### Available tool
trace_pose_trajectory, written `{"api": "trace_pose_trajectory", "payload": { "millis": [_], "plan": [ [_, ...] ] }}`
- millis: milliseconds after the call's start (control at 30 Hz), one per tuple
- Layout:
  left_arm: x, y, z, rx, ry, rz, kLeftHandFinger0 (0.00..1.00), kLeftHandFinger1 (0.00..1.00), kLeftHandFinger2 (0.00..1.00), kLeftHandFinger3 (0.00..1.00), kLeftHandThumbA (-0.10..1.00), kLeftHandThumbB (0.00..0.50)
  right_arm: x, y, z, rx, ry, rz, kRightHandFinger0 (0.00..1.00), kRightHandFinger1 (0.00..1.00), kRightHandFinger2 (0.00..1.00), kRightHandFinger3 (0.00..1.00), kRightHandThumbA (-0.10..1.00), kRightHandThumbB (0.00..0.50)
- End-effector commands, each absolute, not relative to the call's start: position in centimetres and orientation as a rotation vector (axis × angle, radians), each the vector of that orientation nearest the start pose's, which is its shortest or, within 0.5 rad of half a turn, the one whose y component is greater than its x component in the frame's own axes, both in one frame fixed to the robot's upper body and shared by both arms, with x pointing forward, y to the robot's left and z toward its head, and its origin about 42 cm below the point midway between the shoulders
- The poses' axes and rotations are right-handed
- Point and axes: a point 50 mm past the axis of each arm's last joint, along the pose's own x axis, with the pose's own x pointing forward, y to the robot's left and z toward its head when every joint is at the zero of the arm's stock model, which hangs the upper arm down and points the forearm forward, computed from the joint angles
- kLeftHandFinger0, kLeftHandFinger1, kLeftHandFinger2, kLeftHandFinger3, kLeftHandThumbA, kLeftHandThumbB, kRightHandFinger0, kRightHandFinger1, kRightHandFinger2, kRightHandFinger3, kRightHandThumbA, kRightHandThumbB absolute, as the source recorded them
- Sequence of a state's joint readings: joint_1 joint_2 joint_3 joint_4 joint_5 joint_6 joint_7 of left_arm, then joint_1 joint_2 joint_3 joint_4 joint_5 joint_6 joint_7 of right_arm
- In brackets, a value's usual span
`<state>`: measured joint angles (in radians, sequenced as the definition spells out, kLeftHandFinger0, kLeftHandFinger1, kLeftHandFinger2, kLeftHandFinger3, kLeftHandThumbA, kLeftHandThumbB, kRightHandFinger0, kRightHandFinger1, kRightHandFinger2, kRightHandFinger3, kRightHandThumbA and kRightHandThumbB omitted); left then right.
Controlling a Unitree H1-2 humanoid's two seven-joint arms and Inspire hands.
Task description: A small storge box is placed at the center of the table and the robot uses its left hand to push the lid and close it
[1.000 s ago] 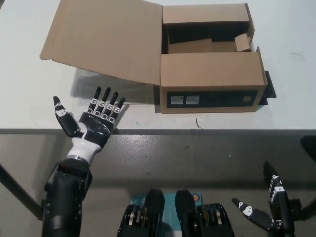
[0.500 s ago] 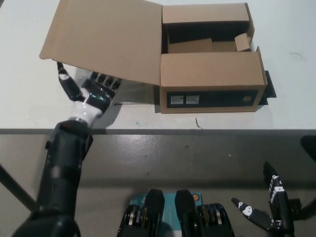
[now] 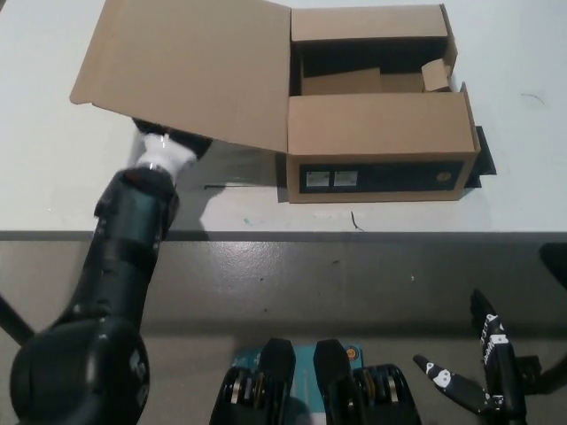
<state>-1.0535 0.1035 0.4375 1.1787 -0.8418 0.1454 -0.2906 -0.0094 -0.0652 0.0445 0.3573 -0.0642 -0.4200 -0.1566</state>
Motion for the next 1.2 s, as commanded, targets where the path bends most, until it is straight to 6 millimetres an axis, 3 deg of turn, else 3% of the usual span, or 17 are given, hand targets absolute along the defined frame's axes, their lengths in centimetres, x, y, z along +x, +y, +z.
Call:
{"api": "trace_pose_trajectory", "payload": {
  "millis": [0,100,200,267,433,600,767,1033,1133,1167],
  "plan": [
    [57.7,17.8,30.5,-0.911,-0.104,-0.345,1.0,1.0,1.0,1.0,1.0,0.417,27.7,-22.6,4.3,-0.12,-0.164,-0.069,1.0,1.0,1.0,1.0,1.0,0.352],
    [57.2,16.0,33.3,-0.829,-0.172,-0.399,1.0,1.0,1.0,1.0,1.0,0.414,27.9,-22.6,4.4,-0.116,-0.17,-0.055,1.0,1.0,1.0,1.0,1.0,0.355],
    [56.6,14.6,34.9,-0.737,-0.208,-0.433,1.0,1.0,1.0,1.0,1.0,0.428,27.8,-22.6,4.4,-0.123,-0.169,-0.051,1.0,1.0,1.0,1.0,1.0,0.368],
    [56.0,13.3,36.1,-0.652,-0.246,-0.458,1.0,1.0,1.0,1.0,1.0,0.412,27.8,-22.7,4.5,-0.157,-0.176,-0.034,1.0,1.0,1.0,1.0,1.0,0.371],
    [55.3,10.5,36.7,-0.543,-0.238,-0.477,1.0,1.0,1.0,1.0,1.0,0.402,27.7,-22.8,4.4,-0.154,-0.17,-0.016,1.0,1.0,1.0,1.0,1.0,0.38],
    [55.2,7.0,35.2,-0.465,-0.157,-0.505,1.0,1.0,1.0,1.0,1.0,0.394,28.0,-22.6,4.6,-0.168,-0.177,0.014,1.0,1.0,1.0,1.0,1.0,0.359],
    [55.1,3.6,31.5,-0.452,-0.024,-0.52,1.0,1.0,1.0,1.0,1.0,0.4,28.0,-22.3,4.6,-0.151,-0.176,0.03,1.0,1.0,1.0,1.0,1.0,0.36],
    [54.4,3.0,24.7,-0.218,0.096,-0.49,1.0,1.0,1.0,1.0,1.0,0.381,28.2,-22.3,5.3,-0.164,-0.204,0.047,1.0,1.0,1.0,1.0,1.0,0.352],
    [54.4,3.8,23.9,-0.209,0.105,-0.487,1.0,1.0,1.0,1.0,1.0,0.435,28.1,-22.4,5.3,-0.156,-0.2,0.048,1.0,1.0,1.0,1.0,1.0,0.351],
    [54.6,3.8,24.4,-0.211,0.096,-0.492,1.0,1.0,1.0,1.0,1.0,0.429,28.2,-22.6,5.4,-0.155,-0.203,0.044,1.0,1.0,1.0,1.0,1.0,0.355]
  ]
}}
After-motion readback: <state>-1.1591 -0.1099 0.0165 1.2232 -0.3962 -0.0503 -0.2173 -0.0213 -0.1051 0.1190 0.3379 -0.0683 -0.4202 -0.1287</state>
